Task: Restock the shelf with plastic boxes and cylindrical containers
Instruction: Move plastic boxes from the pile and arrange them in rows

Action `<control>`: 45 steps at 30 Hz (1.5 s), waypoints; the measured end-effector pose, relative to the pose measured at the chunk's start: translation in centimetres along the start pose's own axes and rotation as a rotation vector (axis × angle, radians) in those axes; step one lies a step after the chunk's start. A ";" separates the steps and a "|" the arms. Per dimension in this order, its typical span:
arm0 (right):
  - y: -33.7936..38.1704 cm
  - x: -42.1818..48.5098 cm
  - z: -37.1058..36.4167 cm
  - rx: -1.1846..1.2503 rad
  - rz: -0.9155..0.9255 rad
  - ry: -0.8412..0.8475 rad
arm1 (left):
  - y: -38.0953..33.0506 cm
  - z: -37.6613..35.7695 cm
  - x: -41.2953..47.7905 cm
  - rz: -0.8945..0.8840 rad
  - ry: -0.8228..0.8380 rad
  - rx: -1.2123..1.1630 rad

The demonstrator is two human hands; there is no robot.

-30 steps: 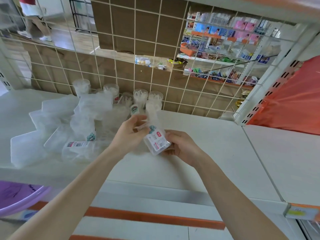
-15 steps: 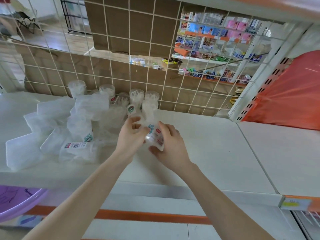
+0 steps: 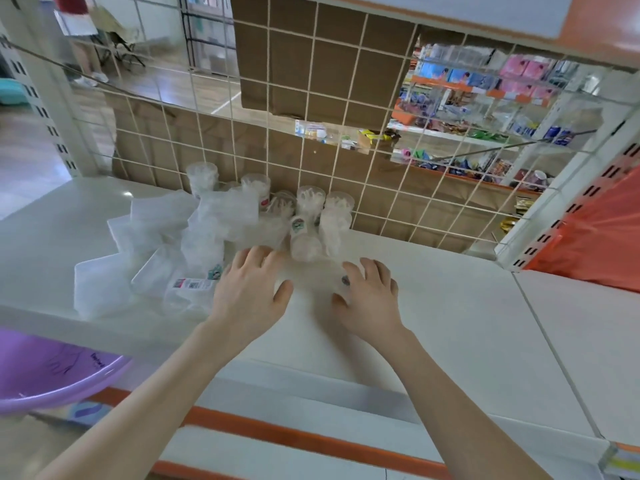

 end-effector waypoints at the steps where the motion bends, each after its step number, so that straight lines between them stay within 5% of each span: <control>1: 1.0 0.4 0.2 0.019 0.047 -0.029 | 0.3 0.4 -0.2 0.009 -0.013 0.010; 10: 10.3 6.0 3.3 0.331 0.382 -0.049 | 5.0 3.7 -1.7 0.140 -0.097 0.050; 19: 14.3 11.5 2.7 0.224 0.461 0.274 | 8.7 5.7 -2.5 0.251 -0.084 0.111; 25: 13.1 10.4 3.3 0.463 0.355 0.202 | 8.6 5.6 -2.2 0.244 -0.092 0.082; 30: 11.2 7.6 4.2 1.252 -0.071 0.371 | 6.6 5.5 -0.7 0.153 -0.118 0.026; 32: 10.3 6.4 4.3 1.385 -0.172 0.471 | 5.7 5.4 -0.1 0.104 -0.124 -0.016; 45: 6.6 3.3 4.2 1.287 -0.138 0.820 | 3.5 4.1 0.7 -0.145 -0.061 -0.164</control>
Point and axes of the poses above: each hand's wrist, its own x-axis towards the middle knuckle, its own z-axis out of the back of the hand, y = z × x, the point moved 4 cm from there along x, towards the middle knuckle, and after that the axes turned 3 degrees about y, right-handed, at the moved point
